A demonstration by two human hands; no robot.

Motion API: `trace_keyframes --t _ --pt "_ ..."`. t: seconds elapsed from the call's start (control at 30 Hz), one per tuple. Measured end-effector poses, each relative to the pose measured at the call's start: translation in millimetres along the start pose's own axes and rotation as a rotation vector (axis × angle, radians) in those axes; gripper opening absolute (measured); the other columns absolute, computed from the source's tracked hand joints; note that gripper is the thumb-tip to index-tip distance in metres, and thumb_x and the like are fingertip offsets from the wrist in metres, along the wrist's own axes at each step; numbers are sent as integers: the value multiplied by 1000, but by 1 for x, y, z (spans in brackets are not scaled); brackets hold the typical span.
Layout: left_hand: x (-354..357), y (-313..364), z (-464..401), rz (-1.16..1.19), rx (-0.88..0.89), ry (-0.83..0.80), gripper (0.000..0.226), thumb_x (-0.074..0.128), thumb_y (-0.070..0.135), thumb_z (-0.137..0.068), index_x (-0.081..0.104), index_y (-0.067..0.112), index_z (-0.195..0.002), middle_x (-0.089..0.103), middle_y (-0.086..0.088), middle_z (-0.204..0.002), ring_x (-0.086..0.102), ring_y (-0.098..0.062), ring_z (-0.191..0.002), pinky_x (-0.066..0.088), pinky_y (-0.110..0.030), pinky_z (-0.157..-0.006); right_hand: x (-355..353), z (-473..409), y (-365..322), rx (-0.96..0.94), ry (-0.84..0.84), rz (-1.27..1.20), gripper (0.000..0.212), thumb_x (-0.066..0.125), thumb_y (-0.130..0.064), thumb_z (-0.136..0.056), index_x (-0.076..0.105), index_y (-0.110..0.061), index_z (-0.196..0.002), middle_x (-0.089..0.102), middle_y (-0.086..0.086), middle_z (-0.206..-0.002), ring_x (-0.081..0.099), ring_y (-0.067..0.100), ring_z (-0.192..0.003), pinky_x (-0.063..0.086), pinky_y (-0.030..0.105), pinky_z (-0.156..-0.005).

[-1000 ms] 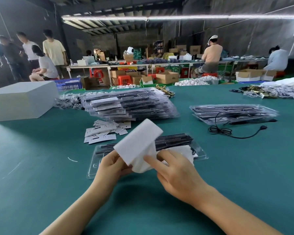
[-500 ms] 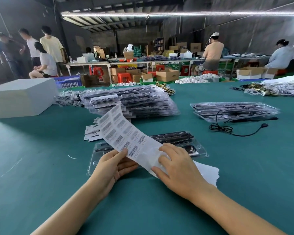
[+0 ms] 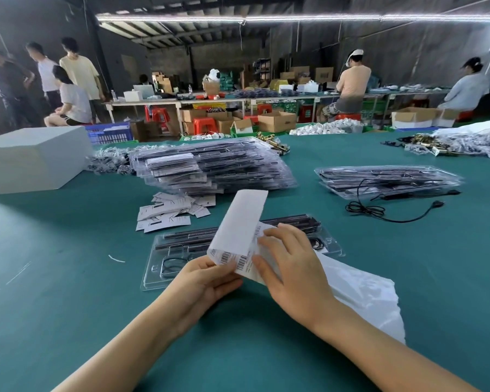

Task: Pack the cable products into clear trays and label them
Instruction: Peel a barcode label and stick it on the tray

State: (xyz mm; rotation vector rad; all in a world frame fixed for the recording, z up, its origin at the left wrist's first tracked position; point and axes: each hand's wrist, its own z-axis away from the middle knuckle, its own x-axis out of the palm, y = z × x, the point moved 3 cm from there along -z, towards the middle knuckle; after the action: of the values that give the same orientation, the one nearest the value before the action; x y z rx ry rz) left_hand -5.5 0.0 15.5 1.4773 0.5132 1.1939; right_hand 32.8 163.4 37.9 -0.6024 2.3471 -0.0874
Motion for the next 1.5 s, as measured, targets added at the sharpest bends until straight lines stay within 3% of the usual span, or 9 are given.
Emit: trace_keyframes --t 0.2,0.43,0.7,0.83,0.9,0.97,1.03,1.23,1.5 --pt "8 -2 1 104 34 -89 41 65 2 -80 62 1 -121 64 -21 -122 65 -34 -105 52 -42 -94 3 3 -2 21 -52 -7 34 59 -33 -86 69 -6 -103 66 8 -110 54 33 -116 43 39 -102" --pt "9 -6 0 90 102 -74 33 60 19 -91 63 12 -123 63 -19 -123 66 -29 -103 55 -36 -82 6 6 -6 -49 -62 -87 30 73 -27 -78 70 -11 -104 66 2 -110 52 30 -117 45 43 -101" --pt "5 -10 -3 215 44 -10 41 62 12 -81 61 12 -123 66 -15 -121 68 -26 -101 58 -40 -79 2 5 -10 -23 -10 -77 36 68 -34 -81 68 -12 -110 63 0 -112 54 22 -109 46 32 -96" --pt "4 -11 -5 236 6 -2 37 66 18 -80 68 10 -115 68 -16 -115 69 -27 -96 58 -43 -79 1 6 -8 -42 22 -100 28 71 -26 -82 70 -11 -106 64 3 -109 56 25 -102 50 34 -90" --pt "3 -10 -7 238 5 29 46 74 21 -70 67 5 -113 70 -17 -107 69 -27 -91 59 -41 -74 2 7 -9 -54 35 -111 26 75 -20 -80 71 -10 -103 65 5 -106 57 28 -100 52 36 -86" --pt "2 -10 -6 248 21 9 47 74 21 -75 64 6 -119 68 -16 -115 67 -27 -100 57 -41 -78 2 7 -9 -59 39 -118 24 77 -15 -78 72 -9 -101 66 6 -104 59 28 -98 53 37 -82" --pt "3 -10 -4 262 34 -50 31 63 23 -89 66 14 -119 63 -15 -125 63 -27 -112 55 -41 -84 0 6 -9 -49 51 -133 22 78 -13 -77 73 -9 -98 67 5 -101 59 27 -96 53 36 -81" --pt "7 -9 -2 307 16 -16 30 56 21 -90 68 14 -116 64 -16 -123 66 -27 -106 58 -40 -79 -1 5 -9 -15 64 -171 20 80 -11 -75 75 -11 -94 68 2 -99 59 22 -94 53 31 -80" --pt "9 -7 -1 305 -11 -11 40 56 24 -90 56 15 -129 64 -15 -125 63 -29 -113 54 -45 -90 -5 4 -11 -20 69 -216 10 74 -7 -77 76 -14 -84 68 0 -94 59 20 -90 52 29 -79"
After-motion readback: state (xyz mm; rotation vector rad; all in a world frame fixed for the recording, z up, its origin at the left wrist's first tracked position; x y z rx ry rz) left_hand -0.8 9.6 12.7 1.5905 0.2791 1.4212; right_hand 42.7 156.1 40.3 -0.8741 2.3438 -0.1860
